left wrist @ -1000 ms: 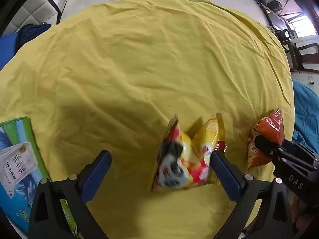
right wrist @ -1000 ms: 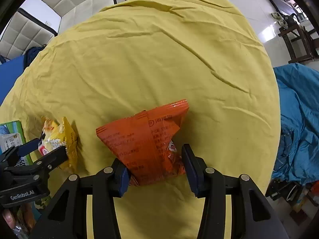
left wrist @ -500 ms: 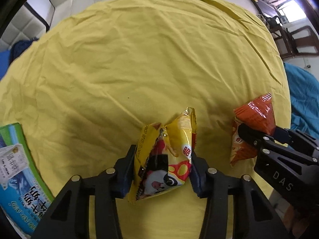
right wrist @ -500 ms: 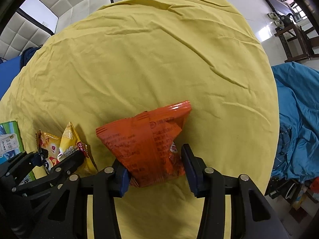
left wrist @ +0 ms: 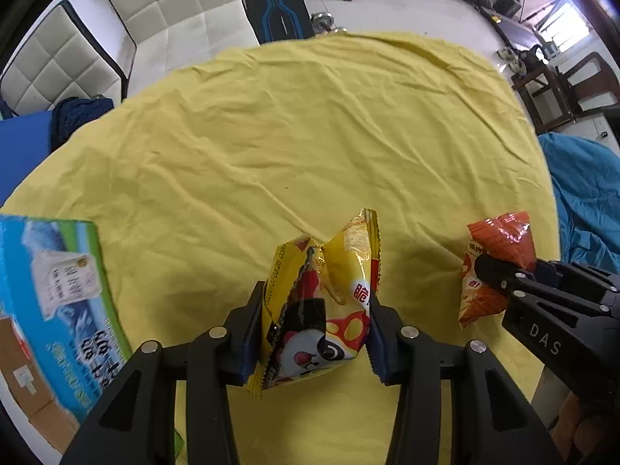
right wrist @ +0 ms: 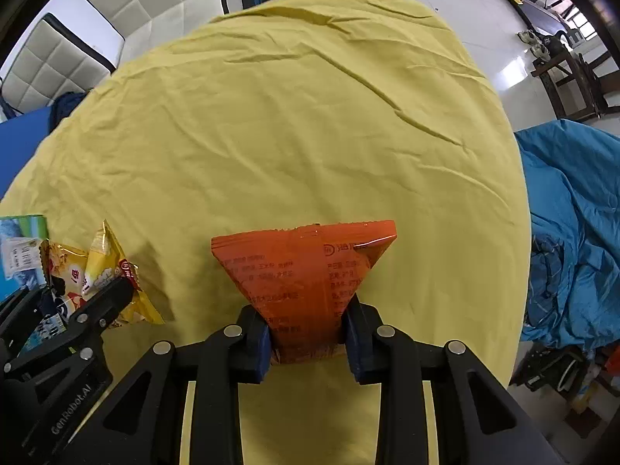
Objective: Organize soft objects
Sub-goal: 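Carry both chip bags into the box and open both tools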
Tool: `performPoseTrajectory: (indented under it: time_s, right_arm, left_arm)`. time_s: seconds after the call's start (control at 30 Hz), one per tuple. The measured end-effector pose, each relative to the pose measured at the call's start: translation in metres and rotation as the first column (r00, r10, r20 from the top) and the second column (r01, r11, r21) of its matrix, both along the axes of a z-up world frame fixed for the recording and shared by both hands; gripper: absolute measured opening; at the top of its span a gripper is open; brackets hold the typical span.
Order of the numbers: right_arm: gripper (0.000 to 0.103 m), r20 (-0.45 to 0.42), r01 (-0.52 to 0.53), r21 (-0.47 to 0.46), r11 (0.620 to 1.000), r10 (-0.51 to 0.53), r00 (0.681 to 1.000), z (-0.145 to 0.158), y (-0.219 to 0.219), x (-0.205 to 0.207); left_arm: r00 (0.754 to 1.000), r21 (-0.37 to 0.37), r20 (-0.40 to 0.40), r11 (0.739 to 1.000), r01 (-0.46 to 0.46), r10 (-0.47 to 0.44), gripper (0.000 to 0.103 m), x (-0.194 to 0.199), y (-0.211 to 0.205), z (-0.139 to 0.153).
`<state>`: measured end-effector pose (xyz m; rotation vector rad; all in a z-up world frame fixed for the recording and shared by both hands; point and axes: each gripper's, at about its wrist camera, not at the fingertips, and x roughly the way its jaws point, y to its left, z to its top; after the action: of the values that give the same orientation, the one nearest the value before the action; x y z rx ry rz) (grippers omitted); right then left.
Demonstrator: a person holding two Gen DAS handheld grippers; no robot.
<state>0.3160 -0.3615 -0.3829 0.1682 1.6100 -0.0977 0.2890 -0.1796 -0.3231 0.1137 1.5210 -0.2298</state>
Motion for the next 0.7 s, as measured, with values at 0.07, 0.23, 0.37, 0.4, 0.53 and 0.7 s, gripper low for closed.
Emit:
performPoseTrajectory:
  time_s: [0.07,0.23,0.37,0.4,0.53,0.7]
  right_arm:
    - [0.032,0.016,-0.001,0.009,1.0,0.001,1.0,0.01,0.0,-0.009]
    - [0.032,0.062,0.0,0.039,0.999,-0.003,0.998,0.036,0.007,-0.028]
    - [0.031,0.105,-0.006,0.063,0.998,-0.001,0.994,0.065,0.014,-0.047]
    - [0.031,0.114,-0.008,0.067,0.998,0.001,0.994,0.072,0.015,-0.051]
    - [0.031,0.159,-0.029,0.085,0.996,0.015,0.987,0.106,0.032,-0.056]
    - [0.031,0.203,-0.063,0.099,0.993,0.041,0.978,0.146,0.069,-0.071]
  left_arm:
    - [1.0,-0.009,0.028,1.0,-0.007,0.007,0.042,-0.002,0.001,0.012]
    - [0.996,-0.051,0.082,0.999,-0.019,0.023,0.042,-0.021,0.016,0.045]
    - [0.992,-0.082,0.119,0.996,-0.021,0.03,0.042,-0.038,0.032,0.071]
    - [0.992,-0.087,0.126,0.996,-0.021,0.032,0.042,-0.04,0.037,0.075]
    - [0.985,-0.119,0.165,0.993,-0.027,0.047,0.042,-0.064,0.066,0.105]
    - [0.978,-0.148,0.199,0.988,-0.039,0.069,0.042,-0.077,0.101,0.127]
